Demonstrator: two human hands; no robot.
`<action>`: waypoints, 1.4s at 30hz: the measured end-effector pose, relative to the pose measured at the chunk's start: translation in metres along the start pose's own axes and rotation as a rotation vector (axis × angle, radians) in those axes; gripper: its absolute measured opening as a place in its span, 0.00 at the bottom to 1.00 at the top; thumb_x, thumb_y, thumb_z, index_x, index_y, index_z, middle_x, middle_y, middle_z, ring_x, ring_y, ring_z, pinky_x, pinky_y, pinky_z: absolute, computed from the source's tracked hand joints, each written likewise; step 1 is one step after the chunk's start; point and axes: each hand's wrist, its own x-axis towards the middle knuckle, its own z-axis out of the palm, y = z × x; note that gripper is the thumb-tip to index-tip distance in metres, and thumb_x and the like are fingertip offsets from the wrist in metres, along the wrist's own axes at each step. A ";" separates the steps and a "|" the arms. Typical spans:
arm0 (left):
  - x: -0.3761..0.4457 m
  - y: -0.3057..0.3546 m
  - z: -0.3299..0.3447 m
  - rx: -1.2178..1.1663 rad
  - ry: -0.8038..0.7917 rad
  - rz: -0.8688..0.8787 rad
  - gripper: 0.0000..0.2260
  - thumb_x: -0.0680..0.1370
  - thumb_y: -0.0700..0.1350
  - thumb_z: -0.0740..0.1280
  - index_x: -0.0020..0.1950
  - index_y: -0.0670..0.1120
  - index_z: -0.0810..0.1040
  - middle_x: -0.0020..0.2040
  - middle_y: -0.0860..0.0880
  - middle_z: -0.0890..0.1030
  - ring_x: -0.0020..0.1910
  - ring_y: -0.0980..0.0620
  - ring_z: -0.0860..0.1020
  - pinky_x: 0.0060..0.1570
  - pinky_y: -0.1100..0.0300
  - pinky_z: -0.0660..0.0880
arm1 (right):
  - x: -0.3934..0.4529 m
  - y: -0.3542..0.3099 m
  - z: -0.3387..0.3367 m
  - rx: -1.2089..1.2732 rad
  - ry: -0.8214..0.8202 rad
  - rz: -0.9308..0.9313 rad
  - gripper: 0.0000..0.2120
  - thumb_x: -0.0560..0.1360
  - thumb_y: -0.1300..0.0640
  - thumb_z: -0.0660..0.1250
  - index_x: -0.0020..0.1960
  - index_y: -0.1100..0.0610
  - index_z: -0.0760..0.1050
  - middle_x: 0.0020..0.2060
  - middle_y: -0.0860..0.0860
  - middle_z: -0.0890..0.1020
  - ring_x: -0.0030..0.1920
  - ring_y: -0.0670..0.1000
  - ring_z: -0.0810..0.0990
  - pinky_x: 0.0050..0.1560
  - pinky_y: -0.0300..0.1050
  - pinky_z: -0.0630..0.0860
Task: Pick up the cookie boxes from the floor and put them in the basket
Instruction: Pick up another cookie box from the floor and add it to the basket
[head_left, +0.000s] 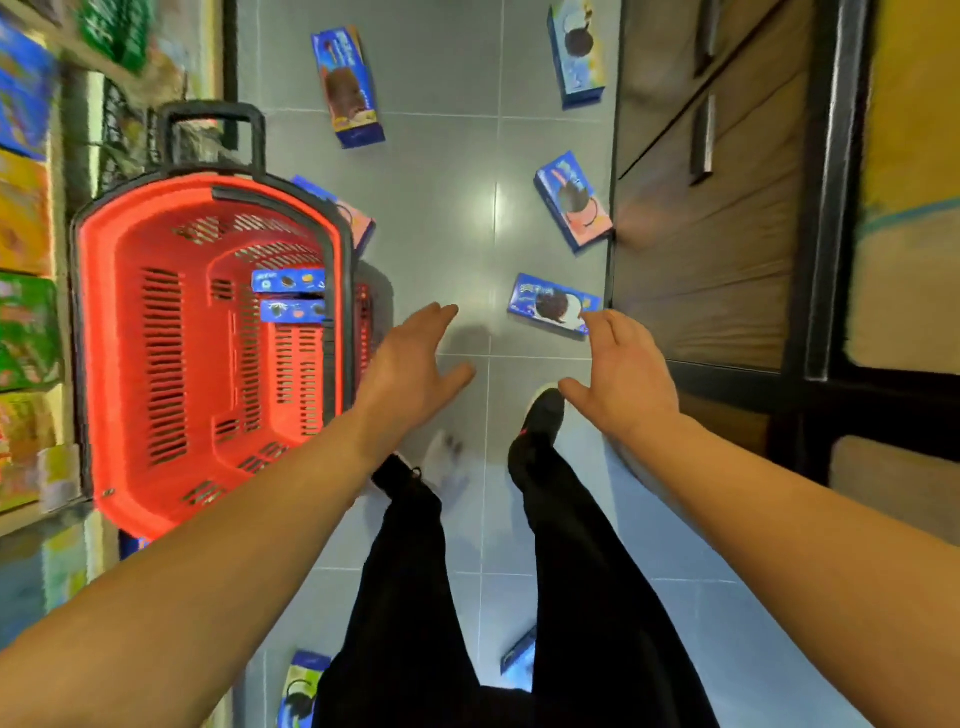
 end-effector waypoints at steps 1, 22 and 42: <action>0.009 0.005 0.007 0.012 0.003 0.008 0.30 0.73 0.48 0.73 0.72 0.41 0.68 0.70 0.41 0.71 0.71 0.44 0.68 0.70 0.55 0.62 | 0.006 0.008 -0.001 0.022 -0.004 0.009 0.38 0.72 0.44 0.70 0.75 0.57 0.60 0.71 0.56 0.67 0.70 0.58 0.64 0.71 0.51 0.64; 0.230 -0.136 0.286 0.070 -0.262 -0.081 0.37 0.72 0.54 0.70 0.77 0.51 0.57 0.77 0.47 0.60 0.74 0.46 0.61 0.70 0.50 0.65 | 0.247 0.123 0.246 0.136 -0.114 0.252 0.36 0.67 0.45 0.74 0.70 0.56 0.65 0.64 0.54 0.71 0.66 0.59 0.68 0.63 0.50 0.69; 0.379 -0.194 0.444 0.262 -0.147 0.220 0.43 0.65 0.52 0.73 0.77 0.49 0.57 0.74 0.43 0.61 0.70 0.39 0.62 0.71 0.53 0.60 | 0.367 0.207 0.394 -0.003 0.027 0.200 0.51 0.62 0.49 0.77 0.77 0.50 0.52 0.72 0.49 0.62 0.75 0.61 0.54 0.57 0.60 0.76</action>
